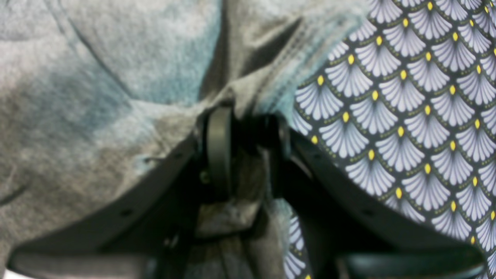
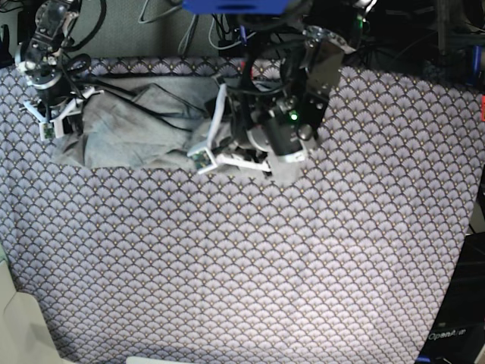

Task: Fold the T-shirt properly
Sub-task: 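Lay the folded end down on the shirt and open the left gripper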

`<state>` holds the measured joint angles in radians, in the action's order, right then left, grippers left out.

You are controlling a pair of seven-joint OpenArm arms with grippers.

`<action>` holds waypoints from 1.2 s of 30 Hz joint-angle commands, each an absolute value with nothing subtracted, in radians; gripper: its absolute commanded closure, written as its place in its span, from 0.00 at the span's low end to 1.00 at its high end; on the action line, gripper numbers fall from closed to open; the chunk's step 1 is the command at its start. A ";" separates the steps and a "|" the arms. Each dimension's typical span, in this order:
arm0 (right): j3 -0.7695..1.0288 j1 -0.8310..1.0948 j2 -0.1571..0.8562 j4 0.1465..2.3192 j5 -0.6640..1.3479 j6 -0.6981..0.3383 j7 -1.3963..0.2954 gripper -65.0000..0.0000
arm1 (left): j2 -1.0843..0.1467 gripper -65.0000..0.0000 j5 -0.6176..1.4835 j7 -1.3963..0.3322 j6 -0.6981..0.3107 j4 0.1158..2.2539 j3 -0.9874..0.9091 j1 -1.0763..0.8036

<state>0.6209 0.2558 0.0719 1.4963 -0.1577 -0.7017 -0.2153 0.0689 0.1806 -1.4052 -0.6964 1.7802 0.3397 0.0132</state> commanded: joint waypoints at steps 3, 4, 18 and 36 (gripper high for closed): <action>0.624 0.257 0.085 1.517 -0.148 -0.698 -0.191 0.74 | 0.077 0.41 0.194 -1.342 -0.698 1.807 0.349 0.027; 0.624 0.257 0.085 1.517 -0.148 -0.698 -0.191 0.74 | 0.077 0.42 0.194 -1.328 -0.698 1.807 0.349 0.028; 0.633 0.252 0.087 1.517 -0.148 -0.698 -0.191 0.74 | 0.071 0.59 0.297 -1.314 -0.698 1.945 0.136 0.012; 0.725 0.259 0.099 1.656 -0.145 -0.698 -0.219 0.66 | -0.085 0.88 0.581 -1.204 -0.694 1.515 -0.065 0.013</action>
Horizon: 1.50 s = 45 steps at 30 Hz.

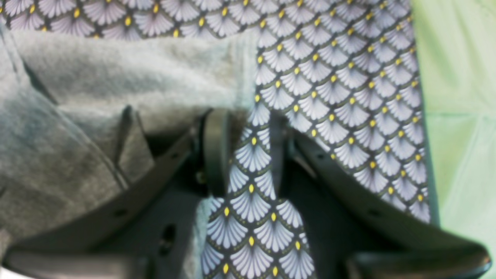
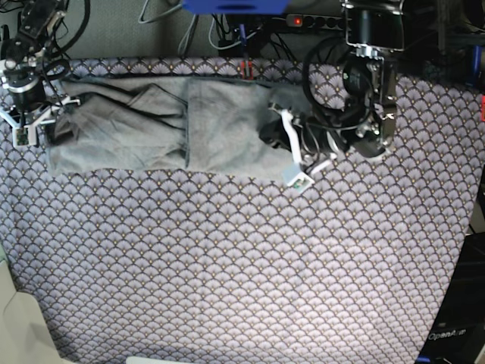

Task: Fold the T-shirt properly

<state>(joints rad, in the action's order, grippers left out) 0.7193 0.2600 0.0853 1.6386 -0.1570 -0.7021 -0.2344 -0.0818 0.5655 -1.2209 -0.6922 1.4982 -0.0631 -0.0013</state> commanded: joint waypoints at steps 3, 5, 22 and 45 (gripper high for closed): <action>0.725 0.259 0.099 1.672 -0.145 -0.698 -0.269 0.53 | -0.102 0.78 0.581 -1.204 -0.694 1.509 -0.065 0.012; 0.723 0.260 0.099 1.672 -0.143 -0.698 -0.292 0.46 | -0.111 0.72 0.581 -1.204 -0.694 1.509 -0.065 0.008; 0.722 0.202 0.216 1.666 0.127 -0.698 -0.622 0.43 | -0.139 0.65 0.707 -1.214 -0.694 1.662 -0.077 0.018; 0.616 0.202 0.447 1.391 0.848 -0.698 -1.007 0.43 | -0.262 0.65 0.803 -1.216 -0.698 1.667 -0.424 -0.005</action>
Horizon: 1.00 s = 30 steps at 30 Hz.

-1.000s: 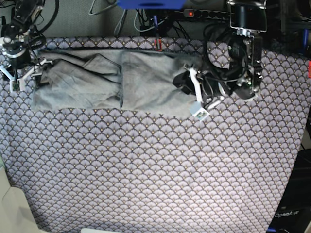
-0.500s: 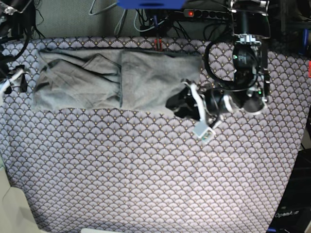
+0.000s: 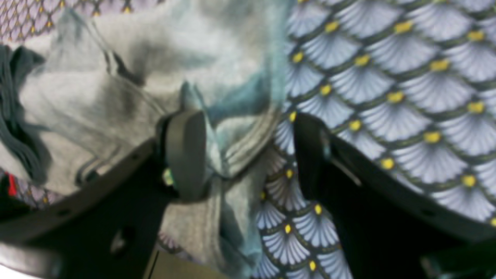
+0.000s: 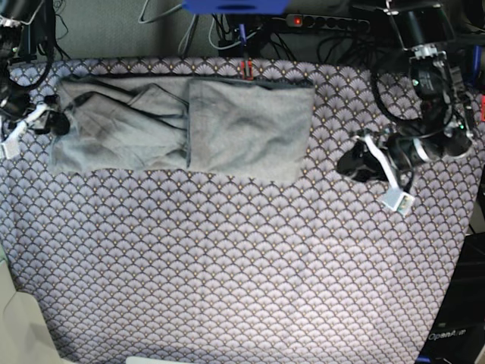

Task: Fold the T-shirt properly

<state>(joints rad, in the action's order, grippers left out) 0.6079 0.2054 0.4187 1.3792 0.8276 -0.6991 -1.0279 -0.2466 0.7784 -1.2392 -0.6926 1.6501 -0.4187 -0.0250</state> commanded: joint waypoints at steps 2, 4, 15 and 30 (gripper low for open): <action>0.587 0.196 0.447 1.369 0.848 -0.698 -0.998 0.43 | -0.265 0.65 0.803 -1.216 -0.698 1.667 -0.433 -0.018; 0.565 0.194 0.447 1.348 0.848 -0.698 -0.981 0.43 | -0.265 0.65 0.803 -1.216 -0.698 1.667 -0.453 -0.030; 0.492 0.194 0.421 1.346 0.849 -0.698 -0.963 0.43 | -0.263 0.65 0.803 -1.216 -0.698 1.662 -0.481 -0.042; 0.493 0.193 0.400 1.340 0.848 -0.698 -0.961 0.61 | -0.260 0.65 0.803 -1.216 -0.698 1.662 -0.481 -0.042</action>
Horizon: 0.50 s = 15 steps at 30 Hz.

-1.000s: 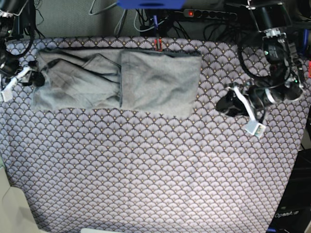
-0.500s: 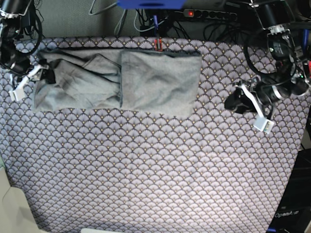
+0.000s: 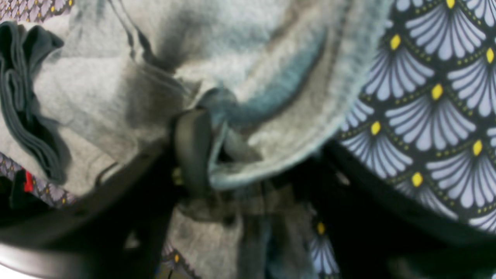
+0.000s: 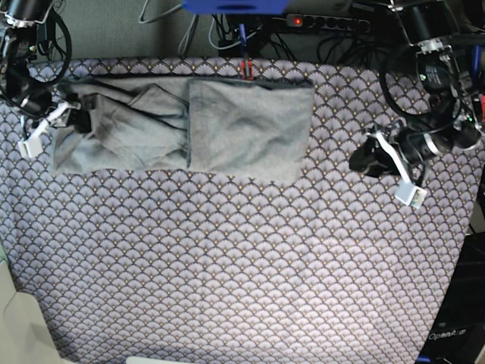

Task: Fold the T-shirt properly

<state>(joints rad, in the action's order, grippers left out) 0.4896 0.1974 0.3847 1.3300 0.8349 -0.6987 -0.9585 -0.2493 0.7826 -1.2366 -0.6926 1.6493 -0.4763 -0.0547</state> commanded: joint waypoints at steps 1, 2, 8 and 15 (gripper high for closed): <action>0.493 0.193 0.400 1.340 0.848 -0.698 -0.961 0.67 | -0.260 0.65 0.803 -1.216 -0.698 1.662 -0.481 -0.042; 0.495 0.193 0.400 1.339 0.848 -0.698 -0.961 0.72 | -0.260 0.65 0.803 -1.216 -0.698 1.662 -0.481 -0.042; 0.496 0.193 0.409 1.345 0.848 -0.698 -0.963 0.99 | -0.260 0.65 0.803 -1.216 -0.698 1.662 -0.481 -0.042; 0.498 0.189 0.437 1.460 0.849 -0.698 -0.980 0.98 | -0.259 0.65 0.803 -1.216 -0.698 1.662 -0.481 -0.042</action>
<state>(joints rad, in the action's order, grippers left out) 0.4896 0.1951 0.4103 1.4403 0.8265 -0.6991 -0.9947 -0.2489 0.7830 -1.2366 -0.6926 1.6493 -0.4763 -0.0547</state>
